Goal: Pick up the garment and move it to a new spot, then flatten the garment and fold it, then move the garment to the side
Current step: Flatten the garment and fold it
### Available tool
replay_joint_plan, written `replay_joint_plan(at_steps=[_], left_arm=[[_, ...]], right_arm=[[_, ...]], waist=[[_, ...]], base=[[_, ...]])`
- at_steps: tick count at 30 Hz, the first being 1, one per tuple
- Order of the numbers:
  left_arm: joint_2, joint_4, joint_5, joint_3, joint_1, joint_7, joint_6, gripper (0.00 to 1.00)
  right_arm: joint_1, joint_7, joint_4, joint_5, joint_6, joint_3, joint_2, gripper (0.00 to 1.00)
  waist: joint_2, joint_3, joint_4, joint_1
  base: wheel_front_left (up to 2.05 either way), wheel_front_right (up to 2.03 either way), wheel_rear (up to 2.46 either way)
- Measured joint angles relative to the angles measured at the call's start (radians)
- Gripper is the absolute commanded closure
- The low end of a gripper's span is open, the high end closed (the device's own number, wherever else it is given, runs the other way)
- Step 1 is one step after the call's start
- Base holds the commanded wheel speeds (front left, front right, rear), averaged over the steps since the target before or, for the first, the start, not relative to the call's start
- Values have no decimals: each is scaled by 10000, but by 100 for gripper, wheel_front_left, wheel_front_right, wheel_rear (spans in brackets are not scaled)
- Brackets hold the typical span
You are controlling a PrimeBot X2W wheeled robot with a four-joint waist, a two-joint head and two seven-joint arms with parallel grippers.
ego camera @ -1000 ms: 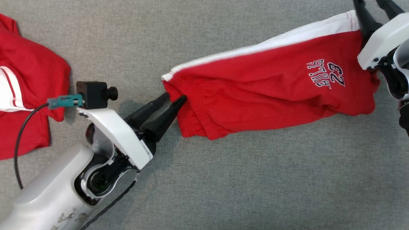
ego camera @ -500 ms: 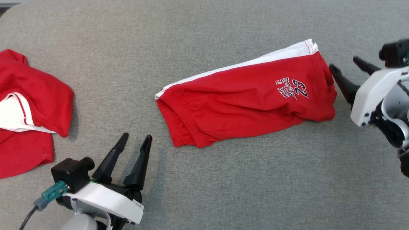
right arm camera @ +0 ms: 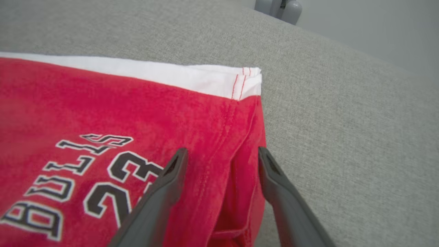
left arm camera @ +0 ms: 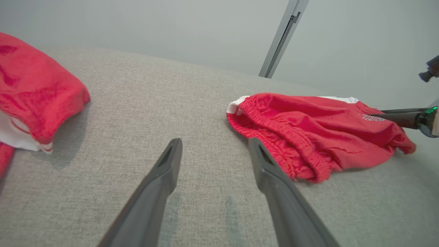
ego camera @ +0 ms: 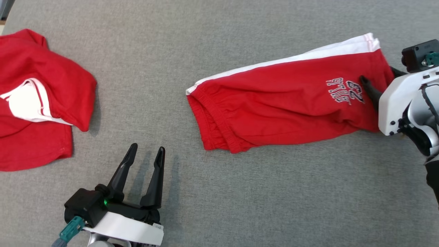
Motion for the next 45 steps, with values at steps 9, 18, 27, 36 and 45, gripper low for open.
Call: replay_joint_plan(at_steps=[9,18,27,36,45], left_arm=[[-1032,723,867,1045,171,0,-1267,0],[-1662,1172,1459,1582,212,0,-1952,0],[-1950,1538,1799,1858,379,0,-2220,0],[-2069,1789,2184,2033,1190,0,-2313,0],[-1923,1894,2406,2067,1622,0,-2353,0]], right_arm=[[-205,263,213,-1739,0,-970,153,0],[-246,654,485,-2059,6,-1804,506,0],[-29,1028,598,-596,0,-2107,1135,100],[1810,708,-1160,1572,0,-2013,1116,100],[4078,997,-2564,2821,-2,-3386,1083,100]], waist=[[0,412,480,0],[0,443,604,0],[0,249,457,0],[0,-750,-446,0],[0,-1877,-1479,0]], base=[[0,0,0],[0,0,0],[0,0,0],[0,0,0],[0,0,0]])
